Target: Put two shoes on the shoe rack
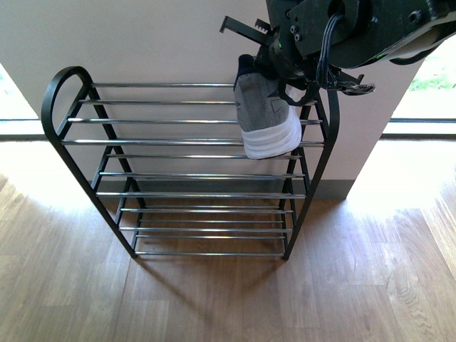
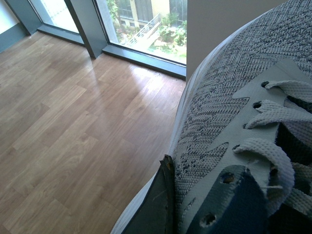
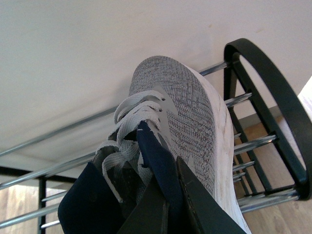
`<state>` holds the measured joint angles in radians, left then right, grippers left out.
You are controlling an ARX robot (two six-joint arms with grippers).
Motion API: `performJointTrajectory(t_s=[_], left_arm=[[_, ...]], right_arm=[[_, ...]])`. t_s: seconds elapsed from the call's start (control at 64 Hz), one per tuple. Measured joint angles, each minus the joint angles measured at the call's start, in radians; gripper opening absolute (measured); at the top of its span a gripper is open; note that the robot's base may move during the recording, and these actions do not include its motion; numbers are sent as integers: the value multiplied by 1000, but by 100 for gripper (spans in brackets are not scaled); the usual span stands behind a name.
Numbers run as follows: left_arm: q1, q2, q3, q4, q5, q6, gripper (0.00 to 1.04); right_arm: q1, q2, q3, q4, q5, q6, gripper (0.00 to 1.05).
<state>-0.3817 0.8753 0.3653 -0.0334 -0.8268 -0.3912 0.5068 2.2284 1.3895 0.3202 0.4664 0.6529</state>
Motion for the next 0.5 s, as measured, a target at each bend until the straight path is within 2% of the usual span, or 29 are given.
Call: performJointTrajectory(t_s=[0.141, 0.453, 0.5], left_arm=[[0, 0, 0, 0, 0, 0, 2], [0, 0, 0, 0, 0, 0, 2], [0, 0, 0, 0, 0, 0, 2]], right_arm=[[-39, 57, 44, 25, 4, -50, 1], [-61, 118, 92, 78, -72, -173, 1], [-65, 118, 91, 85, -97, -183, 9]])
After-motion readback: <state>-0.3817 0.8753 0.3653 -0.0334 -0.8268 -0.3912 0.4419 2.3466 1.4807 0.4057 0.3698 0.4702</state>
